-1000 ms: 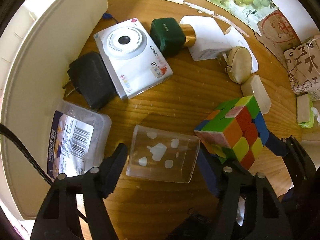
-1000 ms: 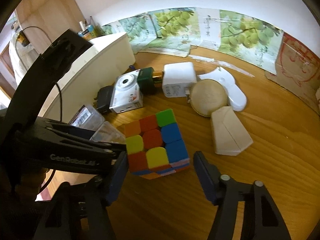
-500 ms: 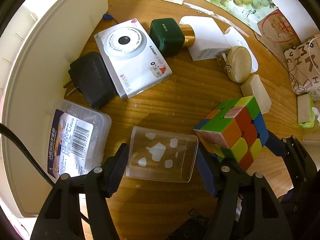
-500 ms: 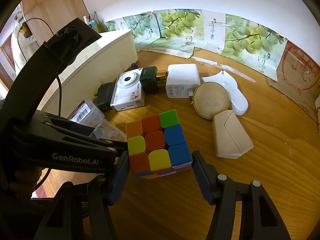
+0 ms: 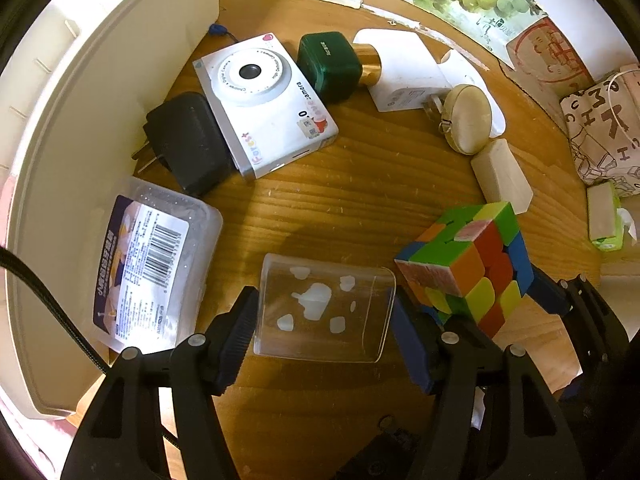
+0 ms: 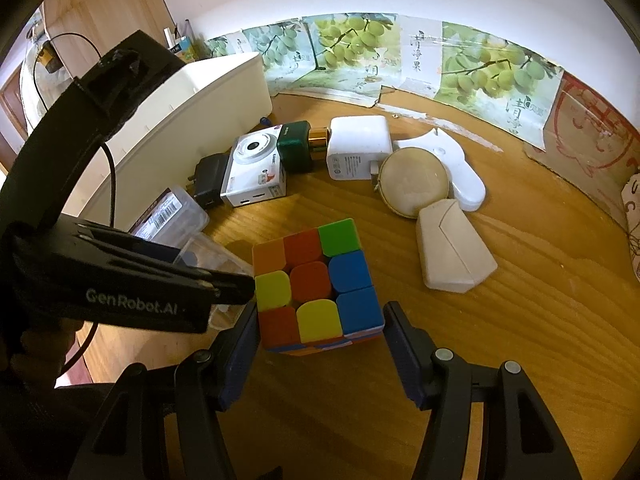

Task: Organize rigid objects
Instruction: 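Grasp the clear plastic box with the left tool while the right tool grasps the Rubik's cube, then lift the clear box and Rubik's cube and carry them over the tray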

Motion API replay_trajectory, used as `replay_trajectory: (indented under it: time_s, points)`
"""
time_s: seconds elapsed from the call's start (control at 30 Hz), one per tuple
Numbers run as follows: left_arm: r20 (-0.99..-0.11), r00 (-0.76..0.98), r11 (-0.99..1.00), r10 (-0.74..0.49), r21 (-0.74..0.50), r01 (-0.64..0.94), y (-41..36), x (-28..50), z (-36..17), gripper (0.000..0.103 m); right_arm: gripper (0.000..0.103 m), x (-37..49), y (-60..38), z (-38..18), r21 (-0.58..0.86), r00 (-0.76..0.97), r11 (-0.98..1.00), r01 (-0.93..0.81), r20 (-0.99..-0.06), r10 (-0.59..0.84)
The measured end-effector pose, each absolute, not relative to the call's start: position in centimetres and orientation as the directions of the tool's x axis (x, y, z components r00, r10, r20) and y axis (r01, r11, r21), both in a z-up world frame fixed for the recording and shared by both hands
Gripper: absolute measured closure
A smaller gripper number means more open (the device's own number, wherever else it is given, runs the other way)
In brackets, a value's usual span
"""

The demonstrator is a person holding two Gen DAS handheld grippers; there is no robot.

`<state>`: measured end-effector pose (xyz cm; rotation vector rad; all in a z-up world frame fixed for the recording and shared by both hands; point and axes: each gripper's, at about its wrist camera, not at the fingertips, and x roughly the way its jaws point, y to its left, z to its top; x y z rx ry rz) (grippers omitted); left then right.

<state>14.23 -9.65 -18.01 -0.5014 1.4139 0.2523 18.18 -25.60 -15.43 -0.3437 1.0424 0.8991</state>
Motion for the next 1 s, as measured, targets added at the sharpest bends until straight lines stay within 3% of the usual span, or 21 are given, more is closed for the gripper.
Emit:
replay_trajectory:
  time_s: [1.0]
  points:
    - [-0.914,0.395,0.876,-0.095,-0.265,-0.403,-12.0,9.7,-12.0,0.037,0.043,14.1,-28.4,-12.4,0.067,0.312,0.634,-0.771,-0.828,0.466]
